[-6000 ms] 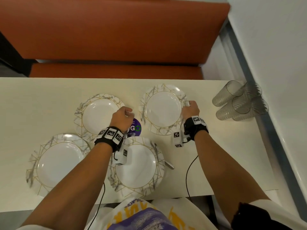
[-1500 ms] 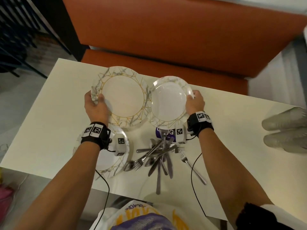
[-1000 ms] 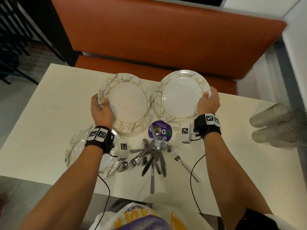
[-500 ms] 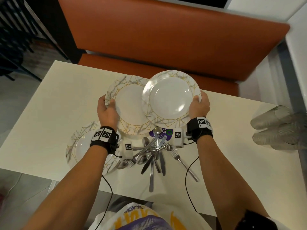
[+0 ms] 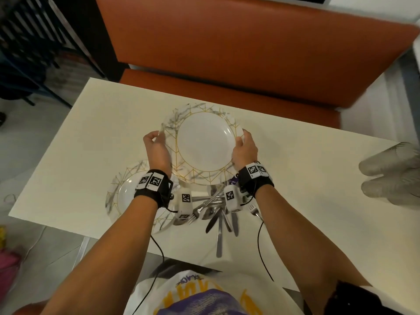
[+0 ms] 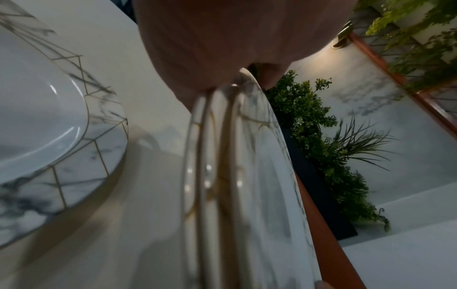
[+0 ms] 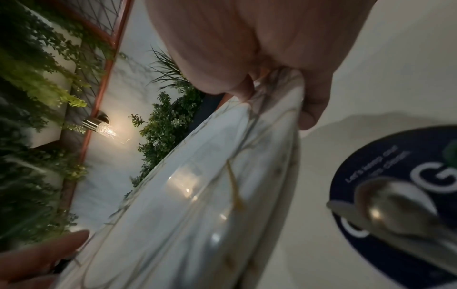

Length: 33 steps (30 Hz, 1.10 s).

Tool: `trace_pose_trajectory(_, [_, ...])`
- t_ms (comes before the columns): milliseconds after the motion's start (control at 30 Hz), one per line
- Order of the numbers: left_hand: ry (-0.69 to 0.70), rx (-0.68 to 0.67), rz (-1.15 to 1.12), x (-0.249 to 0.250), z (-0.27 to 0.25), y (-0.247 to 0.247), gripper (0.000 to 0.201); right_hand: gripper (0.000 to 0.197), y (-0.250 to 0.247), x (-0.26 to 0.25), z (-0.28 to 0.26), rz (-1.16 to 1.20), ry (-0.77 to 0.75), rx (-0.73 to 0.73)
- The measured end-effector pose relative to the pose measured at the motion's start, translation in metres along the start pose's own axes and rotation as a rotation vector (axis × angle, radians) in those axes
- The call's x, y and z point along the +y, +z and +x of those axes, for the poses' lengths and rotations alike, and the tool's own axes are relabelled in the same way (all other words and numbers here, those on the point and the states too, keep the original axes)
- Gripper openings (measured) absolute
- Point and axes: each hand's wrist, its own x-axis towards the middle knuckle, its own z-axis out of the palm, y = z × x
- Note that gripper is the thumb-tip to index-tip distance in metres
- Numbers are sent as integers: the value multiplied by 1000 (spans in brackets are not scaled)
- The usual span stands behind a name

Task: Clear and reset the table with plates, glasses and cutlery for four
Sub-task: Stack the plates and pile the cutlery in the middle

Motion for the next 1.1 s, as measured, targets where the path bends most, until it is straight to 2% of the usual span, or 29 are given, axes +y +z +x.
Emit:
trace_pose_trajectory(133, [75, -79, 133, 5, -1, -19, 36, 43, 28, -16, -11, -26, 23, 51])
trace_pose_trajectory(267, [148, -139, 317, 10, 8, -51, 71, 42, 56, -35, -27, -7, 26, 129])
trace_pose_trajectory(367, [171, -112, 343, 15, 20, -78, 80, 43, 79, -48, -40, 7, 8, 107])
trace_pose_trajectory(467, [186, -43, 328, 21, 38, -111, 84, 45, 104, -57, -55, 40, -22, 18])
trace_pose_trajectory(600, [233, -19, 297, 31, 68, -153, 83, 52, 133, -54, -72, 158, -24, -111])
trace_pose_trajectory(667, [262, -43, 322, 39, 84, -179, 81, 49, 153, -49, -83, 190, -2, -114])
trace_pose_trajectory(800, [293, -49, 353, 48, 102, -204, 78, 32, 166, -27, -91, -105, 19, -56])
trace_pose_trajectory(867, [308, -53, 357, 51, 109, -213, 77, 37, 173, -16, -100, -342, 90, -120])
trace_pose_trajectory(933, [324, -63, 366, 52, 113, -218, 76, 52, 178, -6, -108, -527, 157, -224])
trace_pose_trajectory(1000, [338, -65, 381, 54, 113, -220, 74, 64, 181, -1, -112, -545, 196, -273])
trace_pose_trajectory(1033, [340, -61, 378, 55, 112, -221, 74, 63, 182, -1, -112, -526, 193, -270])
trace_pose_trajectory(1100, [342, -57, 359, 57, 111, -220, 73, 41, 181, -3, -110, -499, 155, -267])
